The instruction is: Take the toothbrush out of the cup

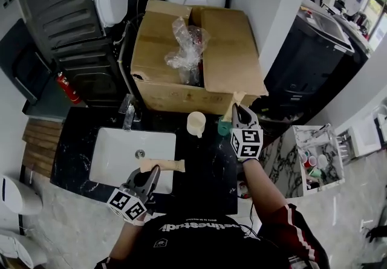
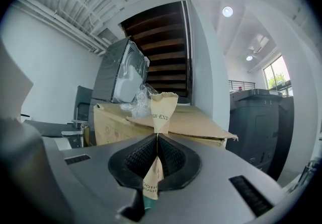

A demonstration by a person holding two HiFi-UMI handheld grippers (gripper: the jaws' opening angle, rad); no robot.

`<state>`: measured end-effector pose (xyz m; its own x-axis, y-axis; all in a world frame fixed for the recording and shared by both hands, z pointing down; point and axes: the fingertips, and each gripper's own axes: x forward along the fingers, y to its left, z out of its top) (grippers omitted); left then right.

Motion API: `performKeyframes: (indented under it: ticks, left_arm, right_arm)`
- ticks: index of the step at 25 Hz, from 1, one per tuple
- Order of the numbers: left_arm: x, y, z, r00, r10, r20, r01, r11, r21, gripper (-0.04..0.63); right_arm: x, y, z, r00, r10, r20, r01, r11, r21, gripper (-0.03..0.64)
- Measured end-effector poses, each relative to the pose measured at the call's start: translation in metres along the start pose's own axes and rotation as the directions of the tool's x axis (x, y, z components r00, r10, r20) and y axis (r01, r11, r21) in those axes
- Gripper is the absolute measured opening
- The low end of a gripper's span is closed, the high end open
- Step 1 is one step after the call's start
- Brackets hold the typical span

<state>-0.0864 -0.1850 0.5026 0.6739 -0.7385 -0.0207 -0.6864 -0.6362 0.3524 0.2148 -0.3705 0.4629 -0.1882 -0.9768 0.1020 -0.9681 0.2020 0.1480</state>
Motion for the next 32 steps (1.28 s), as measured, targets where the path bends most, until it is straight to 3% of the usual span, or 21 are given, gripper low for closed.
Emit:
performKeyframes:
  ticks: [13,21,32]
  left_arm:
    - [0.036,-0.012,0.001,0.999,-0.046,0.003,0.046,0.992,0.117,0.035]
    - [0.061,-0.031,-0.011,0.996,-0.090,-0.020,0.091,0.988,0.123,0.035]
    - [0.061,-0.034,-0.016,0.994,-0.105,-0.042,0.109,0.986,0.127,0.035]
  right_arm:
    - [-0.108,0.047,-0.007,0.999,0.028,0.015,-0.028,0.999,0.029,0.037]
    - [-0.187,0.086,-0.023,0.999,0.042,-0.026,-0.040,0.995,0.089,0.037]
    - [-0.191,0.090,-0.027,0.999,0.045,-0.027,-0.042,0.993,0.109,0.038]
